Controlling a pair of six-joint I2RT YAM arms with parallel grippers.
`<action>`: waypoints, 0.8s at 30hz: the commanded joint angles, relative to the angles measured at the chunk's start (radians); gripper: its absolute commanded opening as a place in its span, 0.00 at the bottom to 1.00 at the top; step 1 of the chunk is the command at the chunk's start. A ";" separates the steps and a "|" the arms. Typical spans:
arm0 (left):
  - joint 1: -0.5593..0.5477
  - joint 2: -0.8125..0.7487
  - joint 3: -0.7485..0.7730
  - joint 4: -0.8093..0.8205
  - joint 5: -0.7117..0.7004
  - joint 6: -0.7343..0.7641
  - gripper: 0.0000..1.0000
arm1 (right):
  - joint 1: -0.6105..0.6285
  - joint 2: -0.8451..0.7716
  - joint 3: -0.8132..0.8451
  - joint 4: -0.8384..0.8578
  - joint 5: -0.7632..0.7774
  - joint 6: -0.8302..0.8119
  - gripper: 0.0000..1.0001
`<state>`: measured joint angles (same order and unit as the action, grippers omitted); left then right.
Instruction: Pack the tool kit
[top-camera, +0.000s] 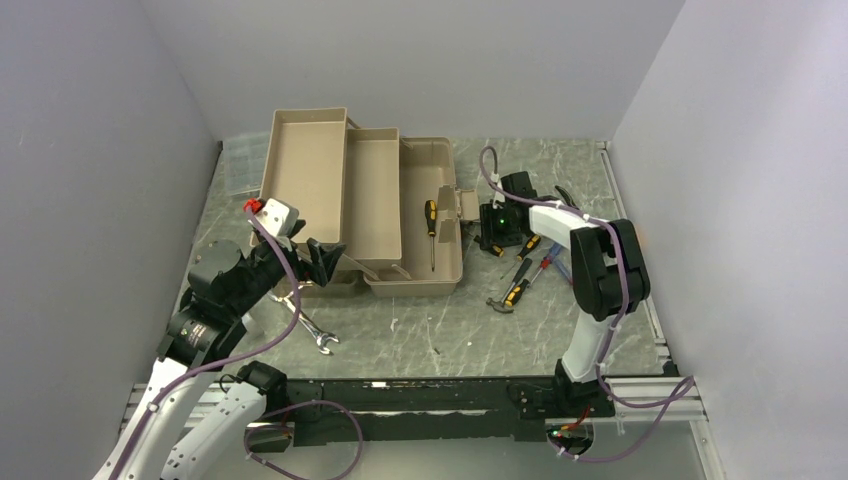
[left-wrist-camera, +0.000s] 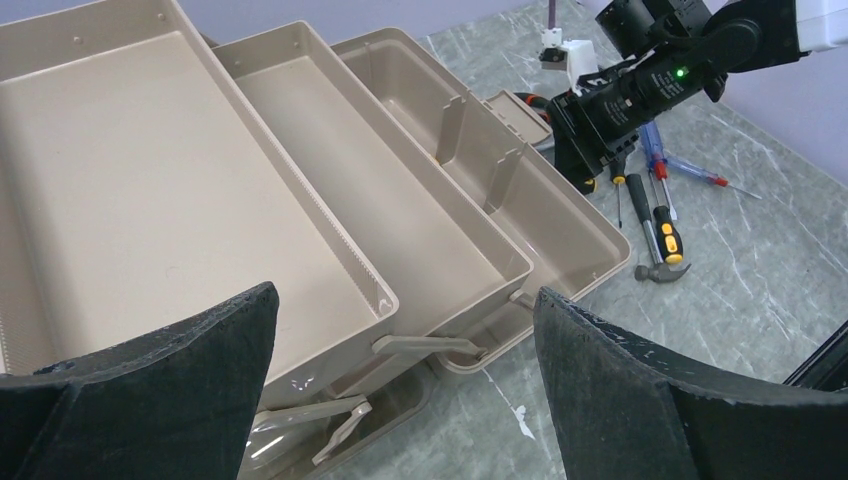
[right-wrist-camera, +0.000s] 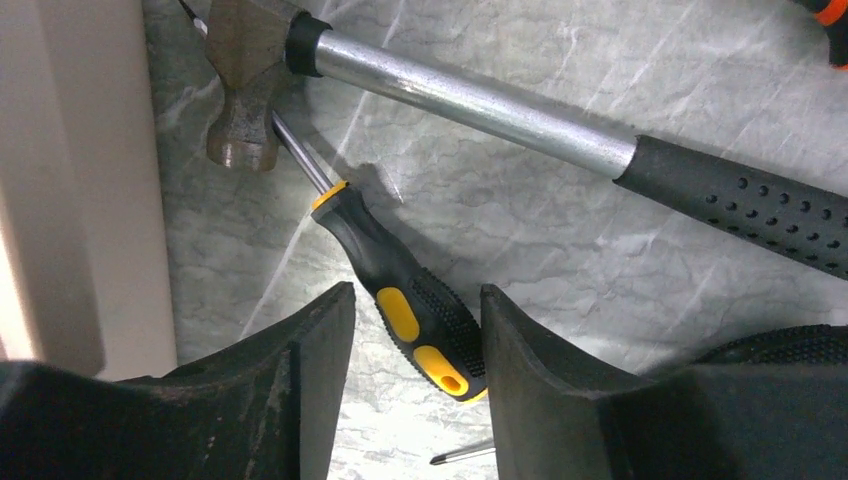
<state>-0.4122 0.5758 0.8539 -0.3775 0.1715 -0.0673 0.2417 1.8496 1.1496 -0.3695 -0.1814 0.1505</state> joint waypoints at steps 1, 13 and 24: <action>-0.002 -0.006 0.002 0.043 0.014 0.004 0.99 | 0.051 0.012 0.001 -0.058 0.077 0.004 0.49; -0.002 -0.008 0.002 0.047 0.019 0.001 0.99 | 0.149 -0.182 -0.112 -0.147 0.140 0.015 0.21; -0.002 -0.010 0.002 0.047 0.028 -0.002 1.00 | 0.158 -0.433 -0.152 -0.333 -0.031 0.116 0.00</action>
<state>-0.4122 0.5739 0.8539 -0.3775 0.1795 -0.0677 0.4019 1.4910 0.9882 -0.6041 -0.1276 0.2070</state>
